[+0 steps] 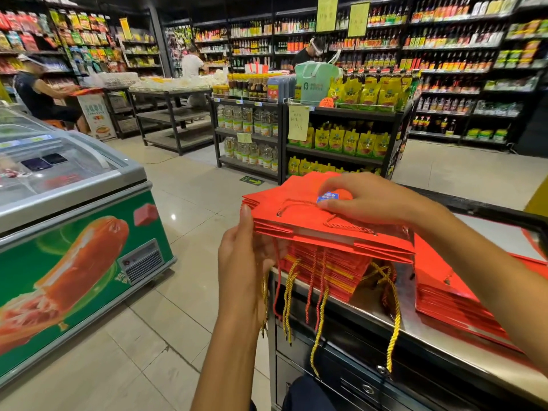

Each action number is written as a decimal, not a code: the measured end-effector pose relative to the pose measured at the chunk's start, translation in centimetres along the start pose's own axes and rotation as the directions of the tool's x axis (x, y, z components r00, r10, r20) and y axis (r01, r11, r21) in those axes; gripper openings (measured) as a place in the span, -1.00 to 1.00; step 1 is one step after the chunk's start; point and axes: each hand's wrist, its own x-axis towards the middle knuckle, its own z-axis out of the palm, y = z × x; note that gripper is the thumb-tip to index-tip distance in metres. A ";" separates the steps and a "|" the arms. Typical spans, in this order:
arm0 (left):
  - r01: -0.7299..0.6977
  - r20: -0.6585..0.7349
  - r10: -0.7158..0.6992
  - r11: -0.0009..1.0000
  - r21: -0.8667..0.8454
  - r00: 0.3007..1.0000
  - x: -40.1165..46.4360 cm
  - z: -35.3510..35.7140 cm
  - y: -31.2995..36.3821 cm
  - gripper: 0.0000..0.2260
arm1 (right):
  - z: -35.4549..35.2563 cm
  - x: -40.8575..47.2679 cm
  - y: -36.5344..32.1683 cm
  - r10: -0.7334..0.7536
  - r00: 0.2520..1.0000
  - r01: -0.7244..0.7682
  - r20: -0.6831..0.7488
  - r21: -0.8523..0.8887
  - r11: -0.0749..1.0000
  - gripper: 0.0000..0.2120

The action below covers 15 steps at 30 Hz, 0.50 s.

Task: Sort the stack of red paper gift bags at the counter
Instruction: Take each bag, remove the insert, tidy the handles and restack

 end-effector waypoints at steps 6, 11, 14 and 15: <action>-0.043 0.169 0.028 0.995 0.088 0.985 -2.2 2.5 0.5 -0.61 | 1.6 -1.0 0.2 0.120 0.993 -0.120 -0.003 0.069 0.990 -0.60; -0.294 0.202 0.265 0.947 0.132 0.943 -1.1 5.5 4.0 -0.73 | 0.9 -0.1 -2.0 0.085 0.988 -0.026 -0.130 0.399 0.917 -0.62; -0.557 0.223 0.513 0.790 0.254 0.829 0.0 6.8 7.0 -0.78 | -0.2 1.0 -2.7 0.164 0.978 -0.008 -0.130 0.760 0.650 -0.64; -0.638 0.260 0.582 0.709 0.301 0.770 0.1 7.2 7.8 -0.76 | -0.8 1.2 -2.7 0.192 0.972 0.007 -0.138 0.828 0.561 -0.62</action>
